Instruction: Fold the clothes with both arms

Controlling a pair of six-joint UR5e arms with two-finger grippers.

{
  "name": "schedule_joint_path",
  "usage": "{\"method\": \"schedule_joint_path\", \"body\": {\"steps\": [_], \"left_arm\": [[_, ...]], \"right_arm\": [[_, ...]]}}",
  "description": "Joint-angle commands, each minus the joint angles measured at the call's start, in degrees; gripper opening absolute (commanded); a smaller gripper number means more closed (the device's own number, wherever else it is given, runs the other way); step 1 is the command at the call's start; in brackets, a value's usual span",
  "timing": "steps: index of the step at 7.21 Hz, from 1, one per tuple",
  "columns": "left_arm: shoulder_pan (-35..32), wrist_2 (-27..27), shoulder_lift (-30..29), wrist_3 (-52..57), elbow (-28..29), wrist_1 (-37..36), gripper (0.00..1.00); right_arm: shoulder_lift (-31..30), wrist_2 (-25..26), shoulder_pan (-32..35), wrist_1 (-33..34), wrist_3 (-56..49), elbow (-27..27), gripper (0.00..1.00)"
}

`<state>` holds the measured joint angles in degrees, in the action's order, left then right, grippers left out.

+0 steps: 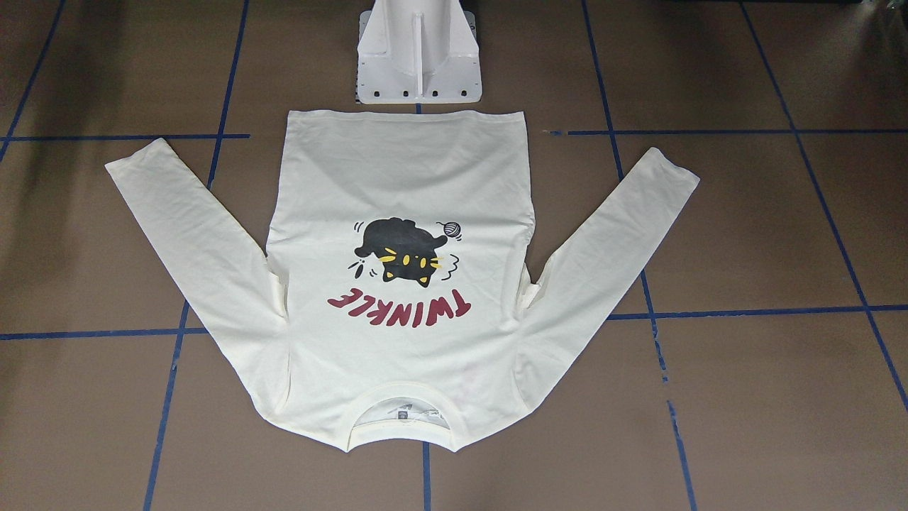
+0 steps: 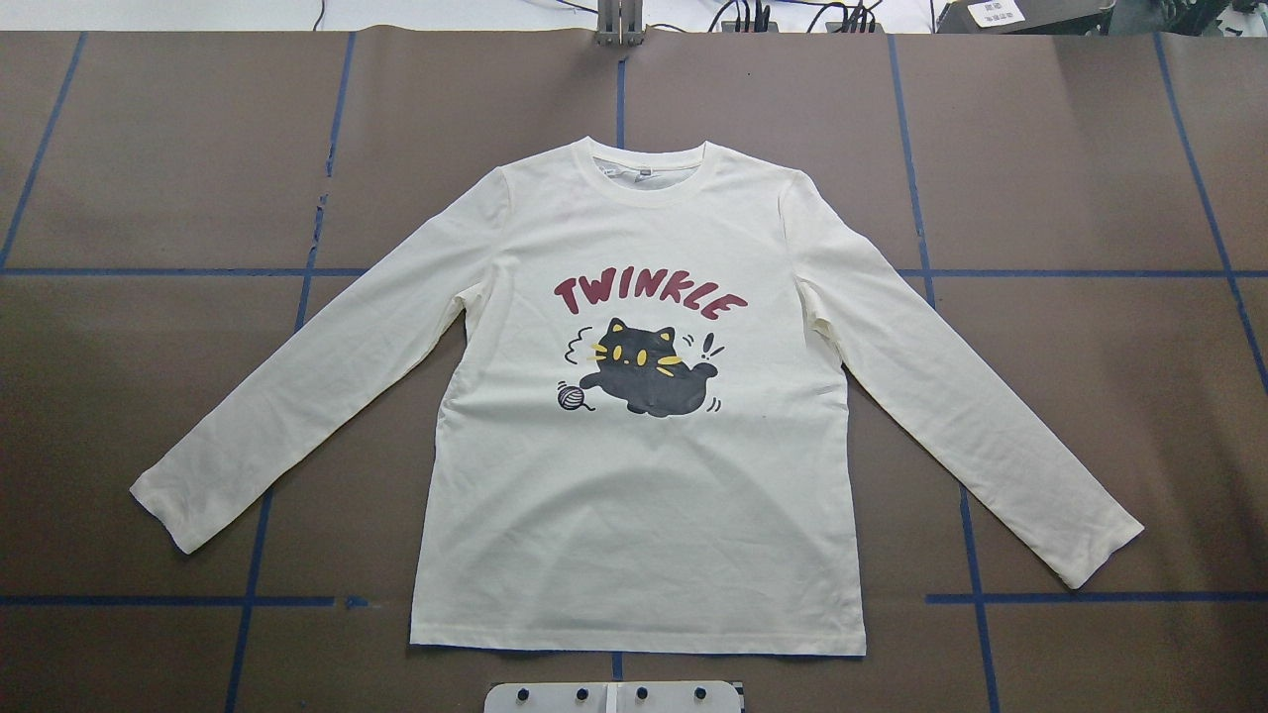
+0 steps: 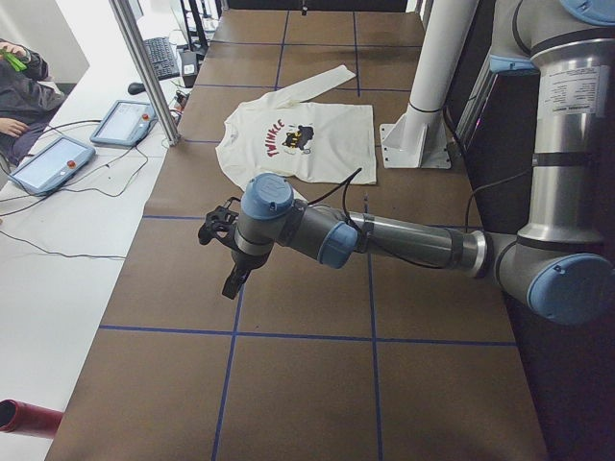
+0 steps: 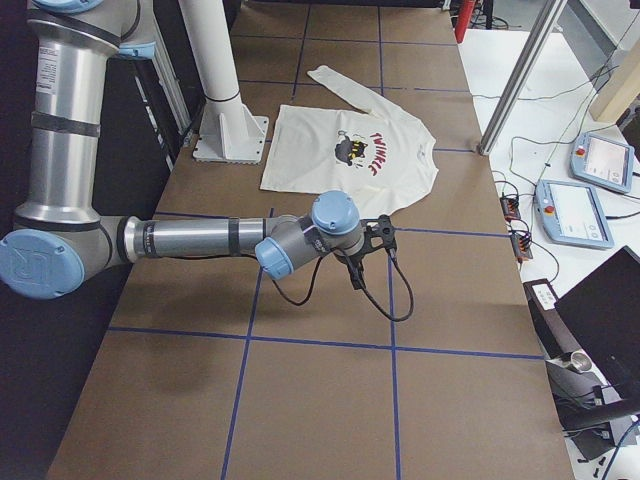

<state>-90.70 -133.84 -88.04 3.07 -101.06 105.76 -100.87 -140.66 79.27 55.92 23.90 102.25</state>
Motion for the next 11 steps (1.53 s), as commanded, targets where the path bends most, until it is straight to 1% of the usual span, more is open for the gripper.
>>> {"method": "schedule_joint_path", "body": {"steps": [1,2,3,4,5,7,8,9,11], "left_arm": [[-0.01,-0.02,0.06,0.01,-0.10,0.49,1.00],[-0.01,-0.02,0.15,0.01,-0.19,0.50,1.00],[-0.01,-0.02,0.15,0.01,-0.36,0.50,1.00],[-0.01,-0.02,0.15,0.01,-0.45,0.50,1.00],[-0.01,-0.10,0.23,0.01,-0.63,0.50,1.00],[-0.01,-0.10,0.32,0.01,-0.63,0.50,1.00],[-0.09,-0.10,0.32,0.01,-0.63,0.50,1.00],[-0.10,-0.10,0.32,0.01,-0.72,0.50,1.00],[-0.10,-0.10,0.24,0.01,-0.72,0.50,1.00]], "right_arm": [[-6.59,7.29,-11.19,-15.70,18.91,1.01,0.94],[-9.49,9.77,-16.29,-16.89,26.99,4.33,0.83],[-13.70,15.45,-22.61,-17.59,31.94,7.84,0.80],[-15.13,17.77,-26.15,-19.78,34.34,7.79,0.78],[-15.14,23.18,-32.19,-20.76,39.85,7.79,0.75],[-15.85,36.27,-46.07,-23.83,50.23,7.44,0.73],[-15.93,40.42,-50.14,-26.28,51.58,5.61,0.72],[-16.89,40.46,-50.79,-31.00,51.59,2.81,0.72],[-17.08,40.82,-50.97,-31.84,51.51,1.29,0.72]]}}
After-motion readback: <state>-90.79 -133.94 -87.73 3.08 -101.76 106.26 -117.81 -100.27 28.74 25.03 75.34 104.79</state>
